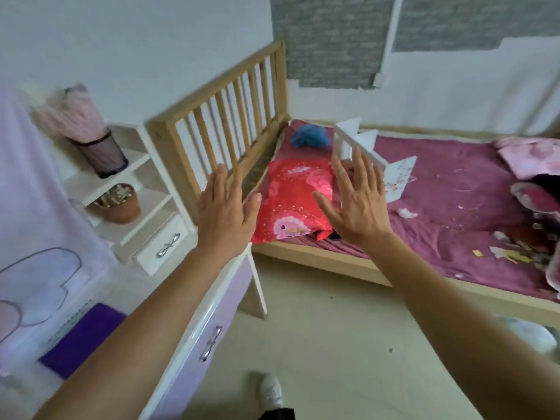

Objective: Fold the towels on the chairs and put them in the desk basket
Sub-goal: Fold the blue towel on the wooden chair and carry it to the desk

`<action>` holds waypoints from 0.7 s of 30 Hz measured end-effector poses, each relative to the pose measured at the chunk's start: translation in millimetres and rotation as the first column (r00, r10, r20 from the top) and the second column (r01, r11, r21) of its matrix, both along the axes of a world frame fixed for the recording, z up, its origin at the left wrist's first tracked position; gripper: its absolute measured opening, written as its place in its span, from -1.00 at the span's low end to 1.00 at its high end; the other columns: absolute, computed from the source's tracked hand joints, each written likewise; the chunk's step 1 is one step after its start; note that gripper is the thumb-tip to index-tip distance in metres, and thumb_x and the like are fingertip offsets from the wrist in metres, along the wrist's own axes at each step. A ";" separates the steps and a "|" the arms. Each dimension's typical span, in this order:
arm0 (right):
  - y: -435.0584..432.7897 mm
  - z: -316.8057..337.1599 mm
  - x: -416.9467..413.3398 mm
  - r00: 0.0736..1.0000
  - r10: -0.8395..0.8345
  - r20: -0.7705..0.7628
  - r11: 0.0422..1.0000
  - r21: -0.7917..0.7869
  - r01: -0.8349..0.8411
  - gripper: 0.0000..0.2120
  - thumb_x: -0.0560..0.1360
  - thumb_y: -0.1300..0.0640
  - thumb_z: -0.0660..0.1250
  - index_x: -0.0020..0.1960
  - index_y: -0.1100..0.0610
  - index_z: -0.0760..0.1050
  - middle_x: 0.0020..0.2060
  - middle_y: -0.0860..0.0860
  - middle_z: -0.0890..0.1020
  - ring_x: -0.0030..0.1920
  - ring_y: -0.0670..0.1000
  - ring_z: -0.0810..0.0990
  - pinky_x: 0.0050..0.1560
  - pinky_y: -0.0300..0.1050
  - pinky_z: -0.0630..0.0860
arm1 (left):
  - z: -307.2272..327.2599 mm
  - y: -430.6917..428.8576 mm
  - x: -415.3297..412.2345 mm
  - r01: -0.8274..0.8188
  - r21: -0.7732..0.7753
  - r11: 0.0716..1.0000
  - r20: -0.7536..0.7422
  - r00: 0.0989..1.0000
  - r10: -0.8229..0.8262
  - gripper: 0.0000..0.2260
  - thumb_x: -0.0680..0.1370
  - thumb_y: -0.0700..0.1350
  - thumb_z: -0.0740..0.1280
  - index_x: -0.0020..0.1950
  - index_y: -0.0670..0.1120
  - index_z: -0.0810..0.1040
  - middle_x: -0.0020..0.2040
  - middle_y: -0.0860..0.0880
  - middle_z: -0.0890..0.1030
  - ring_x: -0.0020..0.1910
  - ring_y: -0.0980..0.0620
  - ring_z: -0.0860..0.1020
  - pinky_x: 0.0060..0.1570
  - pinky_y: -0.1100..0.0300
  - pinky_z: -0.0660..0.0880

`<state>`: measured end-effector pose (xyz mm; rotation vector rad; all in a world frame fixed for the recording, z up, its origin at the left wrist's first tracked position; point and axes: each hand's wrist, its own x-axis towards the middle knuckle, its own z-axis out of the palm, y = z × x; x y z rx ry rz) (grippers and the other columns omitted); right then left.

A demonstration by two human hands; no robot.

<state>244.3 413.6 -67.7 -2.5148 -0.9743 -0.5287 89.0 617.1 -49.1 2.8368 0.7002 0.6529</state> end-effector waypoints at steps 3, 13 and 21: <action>-101.7 -4.0 32.8 0.979 -0.202 0.008 0.979 0.023 0.202 -0.23 0.58 -0.42 -0.09 0.64 0.00 -0.08 0.61 0.18 -0.13 0.61 0.17 -0.16 0.58 0.22 -0.12 | 1.1 -79.5 75.8 0.172 -0.006 0.985 -0.039 0.984 -0.172 -0.40 0.64 0.27 -0.07 0.61 0.00 0.03 0.62 -0.12 -0.02 0.59 -0.12 -0.03 0.53 -0.13 0.01; -429.6 -34.5 100.4 0.718 -0.695 -0.025 0.718 0.009 0.696 -0.25 0.58 -0.35 0.08 0.62 0.06 0.09 0.60 0.23 0.02 0.60 0.22 -0.01 0.56 0.24 0.02 | -29.1 -389.9 292.9 0.698 -0.100 0.709 -0.056 0.708 -0.704 -0.39 0.64 0.26 -0.08 0.62 -0.02 -0.01 0.62 -0.13 -0.10 0.59 -0.12 -0.09 0.54 -0.15 -0.03; -697.0 -13.7 70.8 0.262 -0.965 -0.001 0.261 -0.029 0.965 -0.23 0.57 -0.40 0.00 0.62 0.05 0.09 0.61 0.20 -0.01 0.61 0.20 -0.03 0.57 0.21 0.01 | -16.1 -707.2 382.2 0.954 -0.164 0.252 -0.025 0.252 -0.967 -0.37 0.63 0.25 -0.06 0.61 -0.06 0.06 0.62 -0.15 -0.05 0.59 -0.12 -0.07 0.53 -0.12 -0.03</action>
